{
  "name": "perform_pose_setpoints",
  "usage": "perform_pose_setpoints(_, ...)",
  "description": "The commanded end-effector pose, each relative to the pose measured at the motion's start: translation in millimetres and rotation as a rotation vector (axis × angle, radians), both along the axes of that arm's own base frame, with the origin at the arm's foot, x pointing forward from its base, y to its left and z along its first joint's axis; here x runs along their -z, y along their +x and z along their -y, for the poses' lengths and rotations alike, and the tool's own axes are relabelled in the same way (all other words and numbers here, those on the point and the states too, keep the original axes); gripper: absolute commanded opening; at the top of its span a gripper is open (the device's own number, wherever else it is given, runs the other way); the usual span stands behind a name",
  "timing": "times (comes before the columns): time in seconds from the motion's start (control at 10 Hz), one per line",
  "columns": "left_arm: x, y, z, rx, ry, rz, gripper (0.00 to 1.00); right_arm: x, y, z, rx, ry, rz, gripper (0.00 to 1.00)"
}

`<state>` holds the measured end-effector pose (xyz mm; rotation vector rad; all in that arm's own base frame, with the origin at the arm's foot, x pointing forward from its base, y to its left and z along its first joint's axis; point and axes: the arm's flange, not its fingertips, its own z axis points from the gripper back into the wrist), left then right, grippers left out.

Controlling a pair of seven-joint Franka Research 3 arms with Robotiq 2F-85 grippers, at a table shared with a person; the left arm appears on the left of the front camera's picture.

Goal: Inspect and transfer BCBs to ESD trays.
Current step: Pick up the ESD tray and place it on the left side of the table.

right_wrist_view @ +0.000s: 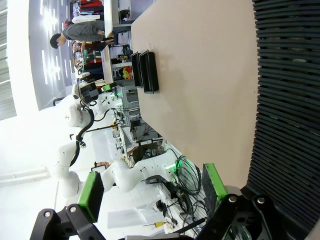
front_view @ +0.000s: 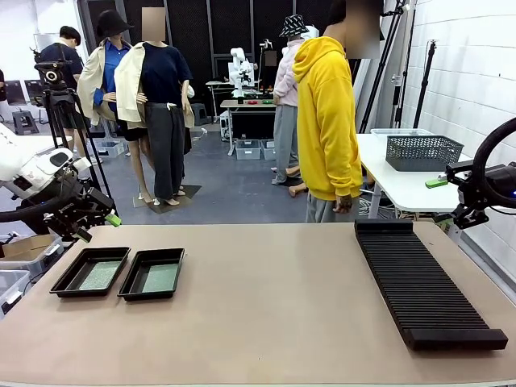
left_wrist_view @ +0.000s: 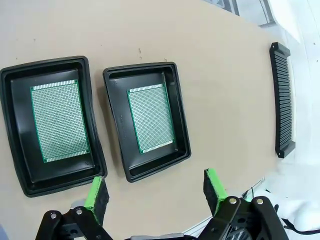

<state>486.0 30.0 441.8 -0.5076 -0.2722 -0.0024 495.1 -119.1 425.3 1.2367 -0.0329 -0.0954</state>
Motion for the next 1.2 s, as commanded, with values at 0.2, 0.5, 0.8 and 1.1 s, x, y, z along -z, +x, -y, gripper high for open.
perform_pose_setpoints(0.2, -2, -1, -1, -0.02, 0.023, -0.006, 1.0, -1, 0, -1, -0.001, 0.0, -0.001, 1.0)
perform_pose_setpoints(0.5, -11, -8, -54, 0.066, -0.304, -0.111, 1.0, -1, 0, -1, -0.001, 0.0, -0.001, 1.0)
perform_pose_setpoints(0.8, -9, -2, -117, 0.168, -0.564, -0.186, 1.0, -1, 0, -1, -0.001, 0.0, -0.001, 1.0)
perform_pose_setpoints(1.1, -2, 8, -151, 0.271, -0.766, -0.221, 1.0, -1, 0, -1, -0.001, 0.0, -0.001, 1.0)
